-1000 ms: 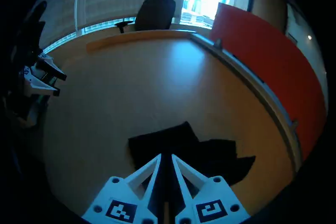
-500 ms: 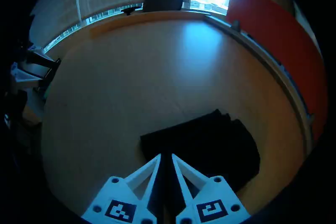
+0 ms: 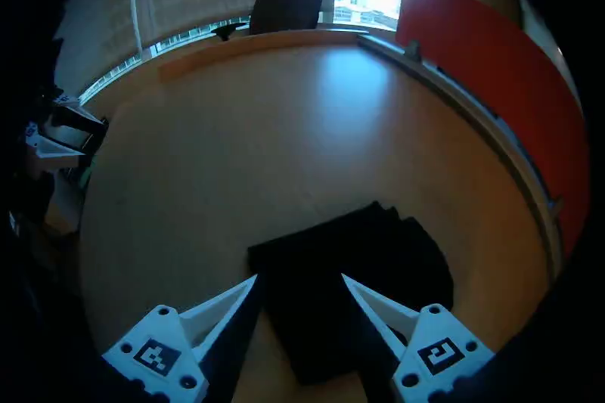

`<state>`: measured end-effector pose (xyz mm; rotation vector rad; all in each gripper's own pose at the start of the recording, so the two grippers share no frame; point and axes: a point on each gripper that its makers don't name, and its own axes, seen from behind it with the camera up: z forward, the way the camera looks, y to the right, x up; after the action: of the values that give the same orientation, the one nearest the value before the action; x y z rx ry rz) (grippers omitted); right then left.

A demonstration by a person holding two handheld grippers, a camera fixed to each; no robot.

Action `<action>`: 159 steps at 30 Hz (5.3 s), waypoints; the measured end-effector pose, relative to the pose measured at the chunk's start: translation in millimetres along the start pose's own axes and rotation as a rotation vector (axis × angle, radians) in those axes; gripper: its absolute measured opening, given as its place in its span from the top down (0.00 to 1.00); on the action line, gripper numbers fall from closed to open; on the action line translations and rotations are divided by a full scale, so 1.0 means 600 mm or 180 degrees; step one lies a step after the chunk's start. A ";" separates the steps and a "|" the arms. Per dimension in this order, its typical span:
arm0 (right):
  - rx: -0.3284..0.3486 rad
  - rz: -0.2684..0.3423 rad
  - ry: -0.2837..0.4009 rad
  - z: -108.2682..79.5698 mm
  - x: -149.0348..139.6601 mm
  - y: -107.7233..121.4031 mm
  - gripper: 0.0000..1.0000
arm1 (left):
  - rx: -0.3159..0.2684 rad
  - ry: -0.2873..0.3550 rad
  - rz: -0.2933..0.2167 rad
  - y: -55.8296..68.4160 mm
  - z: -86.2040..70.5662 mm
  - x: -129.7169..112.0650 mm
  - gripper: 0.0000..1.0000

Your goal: Fold towel

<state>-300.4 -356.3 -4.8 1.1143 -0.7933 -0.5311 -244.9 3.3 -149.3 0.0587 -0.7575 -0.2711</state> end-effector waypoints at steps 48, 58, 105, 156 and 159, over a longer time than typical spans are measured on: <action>-0.0278 0.0462 -0.0215 -0.077 -0.171 0.007 0.33 | -0.0066 -0.0008 0.0072 0.036 0.005 0.001 0.12; -0.0280 0.0578 -0.0201 -0.062 -0.167 0.009 0.55 | -0.0077 -0.0003 0.0055 0.037 0.003 -0.001 0.12; -0.0668 0.0398 0.0495 -0.229 0.072 0.106 0.92 | -0.0183 0.0194 0.0187 0.061 -0.018 0.060 0.12; -0.1281 0.0793 0.0634 -0.529 -0.060 0.277 0.93 | -0.0361 0.0228 0.0294 0.128 0.000 0.107 0.12; -0.1333 0.0836 0.0624 -0.555 -0.081 0.298 0.93 | -0.0356 0.0219 0.0295 0.133 0.002 0.106 0.12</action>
<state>-70.9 -62.5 73.8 0.6512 -0.6091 -0.3388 -183.7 63.5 -93.8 -0.0722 -0.6738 -0.2217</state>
